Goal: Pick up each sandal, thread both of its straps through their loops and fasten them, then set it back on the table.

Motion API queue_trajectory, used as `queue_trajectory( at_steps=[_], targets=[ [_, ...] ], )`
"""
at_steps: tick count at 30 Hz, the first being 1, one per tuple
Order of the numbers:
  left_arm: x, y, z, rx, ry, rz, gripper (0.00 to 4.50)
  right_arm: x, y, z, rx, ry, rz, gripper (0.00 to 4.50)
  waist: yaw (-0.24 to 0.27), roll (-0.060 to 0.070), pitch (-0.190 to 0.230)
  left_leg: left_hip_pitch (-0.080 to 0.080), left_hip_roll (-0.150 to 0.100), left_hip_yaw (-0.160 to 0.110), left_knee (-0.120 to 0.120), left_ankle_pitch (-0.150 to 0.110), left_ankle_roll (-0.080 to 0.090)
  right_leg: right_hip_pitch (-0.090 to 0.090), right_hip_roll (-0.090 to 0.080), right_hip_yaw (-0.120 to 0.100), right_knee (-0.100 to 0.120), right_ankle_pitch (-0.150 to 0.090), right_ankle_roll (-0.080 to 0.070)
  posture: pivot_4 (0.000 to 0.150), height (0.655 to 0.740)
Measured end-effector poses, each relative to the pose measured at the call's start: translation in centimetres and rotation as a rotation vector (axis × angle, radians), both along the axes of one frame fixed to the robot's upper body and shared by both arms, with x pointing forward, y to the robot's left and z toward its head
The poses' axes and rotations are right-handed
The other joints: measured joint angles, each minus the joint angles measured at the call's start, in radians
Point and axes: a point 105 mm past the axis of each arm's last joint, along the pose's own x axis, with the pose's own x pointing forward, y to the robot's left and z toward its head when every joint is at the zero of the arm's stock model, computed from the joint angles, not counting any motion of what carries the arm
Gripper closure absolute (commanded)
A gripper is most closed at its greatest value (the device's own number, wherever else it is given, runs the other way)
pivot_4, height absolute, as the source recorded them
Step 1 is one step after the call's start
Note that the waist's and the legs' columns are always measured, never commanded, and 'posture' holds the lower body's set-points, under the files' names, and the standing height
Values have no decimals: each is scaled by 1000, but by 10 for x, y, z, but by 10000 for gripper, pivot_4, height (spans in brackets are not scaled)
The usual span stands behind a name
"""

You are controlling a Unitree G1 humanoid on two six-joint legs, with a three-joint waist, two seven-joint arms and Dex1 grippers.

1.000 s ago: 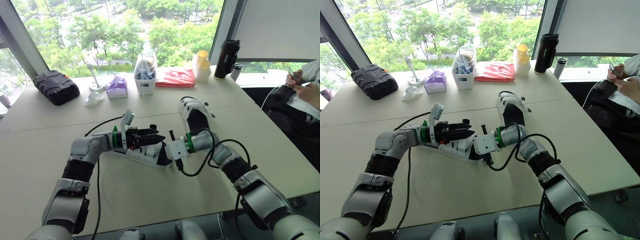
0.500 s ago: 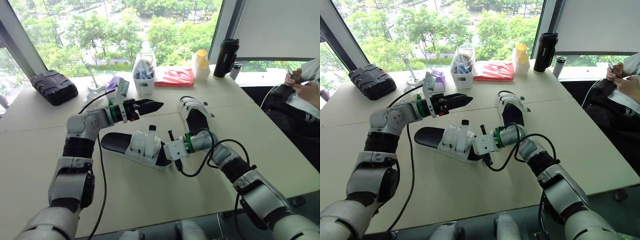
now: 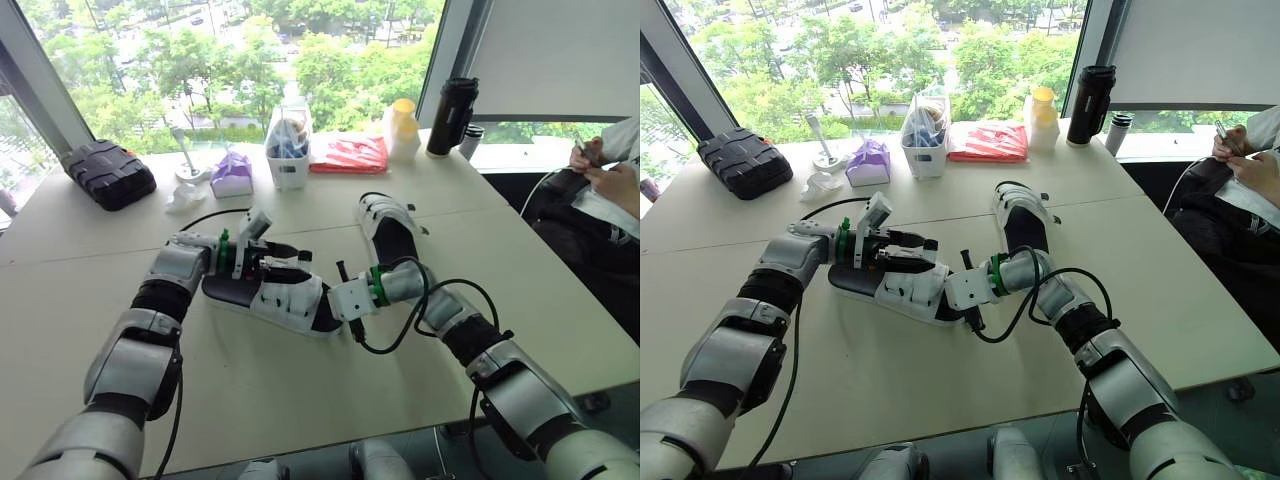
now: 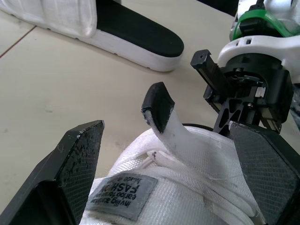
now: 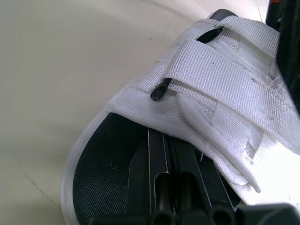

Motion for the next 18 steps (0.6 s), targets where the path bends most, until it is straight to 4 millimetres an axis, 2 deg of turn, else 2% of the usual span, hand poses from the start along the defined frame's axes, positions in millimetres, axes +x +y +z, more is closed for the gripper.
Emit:
queue_trajectory(
  at_steps=[13,18],
  targets=[
    [3,-3,11,-28,-29,-16,590,0,0,0,3,-1,-4,45000,0,0,0,0,0,0,0,0,0,0,0,0,0,0,0,1500,7400],
    [4,-6,18,-38,-48,-20,24586,0,1,-1,5,0,-5,45000,-3,0,0,0,0,0,0,0,0,0,0,0,0,0,0,1500,7400]
  ],
)
